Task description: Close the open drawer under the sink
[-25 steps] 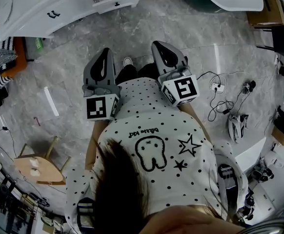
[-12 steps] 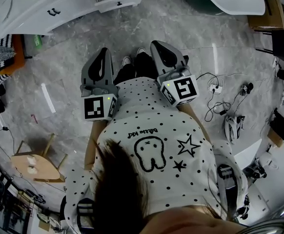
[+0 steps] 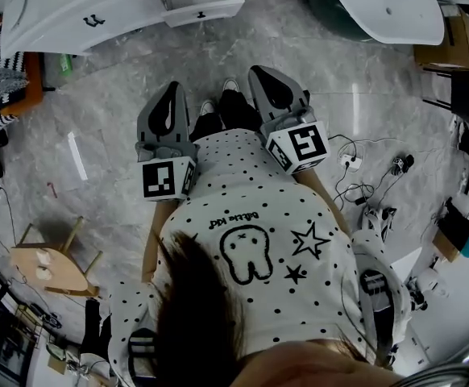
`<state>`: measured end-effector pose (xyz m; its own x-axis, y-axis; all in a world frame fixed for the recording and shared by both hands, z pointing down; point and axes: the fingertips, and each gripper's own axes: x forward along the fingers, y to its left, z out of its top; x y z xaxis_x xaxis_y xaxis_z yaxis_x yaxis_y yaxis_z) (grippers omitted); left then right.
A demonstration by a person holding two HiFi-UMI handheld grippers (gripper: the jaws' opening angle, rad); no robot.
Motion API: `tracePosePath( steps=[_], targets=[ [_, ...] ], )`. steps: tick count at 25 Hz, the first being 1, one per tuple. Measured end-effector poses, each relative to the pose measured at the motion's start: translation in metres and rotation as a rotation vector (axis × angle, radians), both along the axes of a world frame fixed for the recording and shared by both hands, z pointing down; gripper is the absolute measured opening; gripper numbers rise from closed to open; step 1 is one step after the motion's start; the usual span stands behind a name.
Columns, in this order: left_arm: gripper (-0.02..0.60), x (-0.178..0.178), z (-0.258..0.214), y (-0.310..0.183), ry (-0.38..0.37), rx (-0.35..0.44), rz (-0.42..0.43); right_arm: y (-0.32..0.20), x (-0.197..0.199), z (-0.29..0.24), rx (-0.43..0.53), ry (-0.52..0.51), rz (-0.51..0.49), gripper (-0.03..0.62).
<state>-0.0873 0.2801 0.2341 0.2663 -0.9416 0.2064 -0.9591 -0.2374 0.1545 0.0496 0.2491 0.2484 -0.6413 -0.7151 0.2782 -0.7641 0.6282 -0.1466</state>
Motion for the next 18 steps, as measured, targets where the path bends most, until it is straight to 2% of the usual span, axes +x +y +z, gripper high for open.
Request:
tracePosePath(
  steps=[8, 18],
  targets=[
    [0.006, 0.012, -0.001, -0.024, 0.025, 0.015, -0.033, -0.024, 0.010, 0.001, 0.007, 0.018, -0.038, 0.015],
    [0.006, 0.054, 0.006, -0.049, 0.025, 0.014, -0.043, -0.056, 0.053, 0.000, 0.044, 0.003, -0.037, 0.015]
  ],
)
